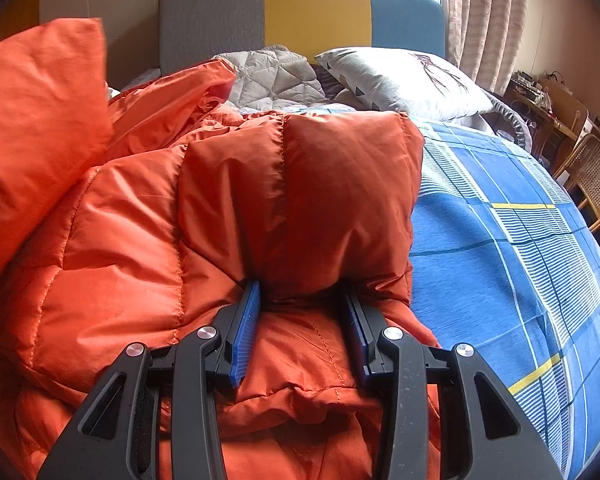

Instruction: Fold large clothes

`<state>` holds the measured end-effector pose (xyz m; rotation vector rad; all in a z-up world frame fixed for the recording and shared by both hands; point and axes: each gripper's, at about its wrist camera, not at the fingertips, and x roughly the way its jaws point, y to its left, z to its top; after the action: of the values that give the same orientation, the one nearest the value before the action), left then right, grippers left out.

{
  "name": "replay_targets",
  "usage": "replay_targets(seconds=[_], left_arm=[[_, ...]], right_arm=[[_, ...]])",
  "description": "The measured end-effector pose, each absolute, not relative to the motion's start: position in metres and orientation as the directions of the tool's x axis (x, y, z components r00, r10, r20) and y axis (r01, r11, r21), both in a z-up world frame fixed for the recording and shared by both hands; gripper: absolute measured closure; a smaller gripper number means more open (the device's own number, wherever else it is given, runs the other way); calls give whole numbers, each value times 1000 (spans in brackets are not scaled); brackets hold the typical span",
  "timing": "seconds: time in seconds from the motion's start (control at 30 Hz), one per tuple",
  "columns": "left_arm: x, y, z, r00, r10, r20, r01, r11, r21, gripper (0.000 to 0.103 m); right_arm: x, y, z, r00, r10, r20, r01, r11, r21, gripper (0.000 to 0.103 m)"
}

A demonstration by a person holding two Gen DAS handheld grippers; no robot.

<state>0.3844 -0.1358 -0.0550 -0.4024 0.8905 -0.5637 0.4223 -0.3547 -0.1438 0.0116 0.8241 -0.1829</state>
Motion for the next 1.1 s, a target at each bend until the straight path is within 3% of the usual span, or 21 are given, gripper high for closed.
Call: replay_targets(seconds=[0.4, 0.5, 0.57, 0.63, 0.8, 1.1], left_arm=[[397, -161, -88, 401, -647, -649, 314, 763, -565, 95], [394, -159, -87, 401, -659, -637, 314, 752, -580, 85], [387, -155, -82, 398, -686, -609, 324, 726, -606, 58], [378, -148, -72, 415, -693, -589, 334, 719, -610, 49], [359, -106, -48, 481, -689, -543, 329, 715, -617, 49], [331, 65, -38, 727, -378, -573, 6, 838, -545, 55]], right_arm=[[422, -354, -143, 664, -160, -730, 167, 984, -63, 63], [422, -353, -143, 664, -162, -730, 167, 984, -66, 63], [422, -354, -143, 663, -162, -731, 167, 984, -67, 63], [422, -353, -143, 663, -162, -731, 167, 984, -66, 63], [422, -352, -144, 660, -168, -732, 169, 983, -73, 63], [412, -350, -137, 653, -183, -735, 151, 982, -111, 63]])
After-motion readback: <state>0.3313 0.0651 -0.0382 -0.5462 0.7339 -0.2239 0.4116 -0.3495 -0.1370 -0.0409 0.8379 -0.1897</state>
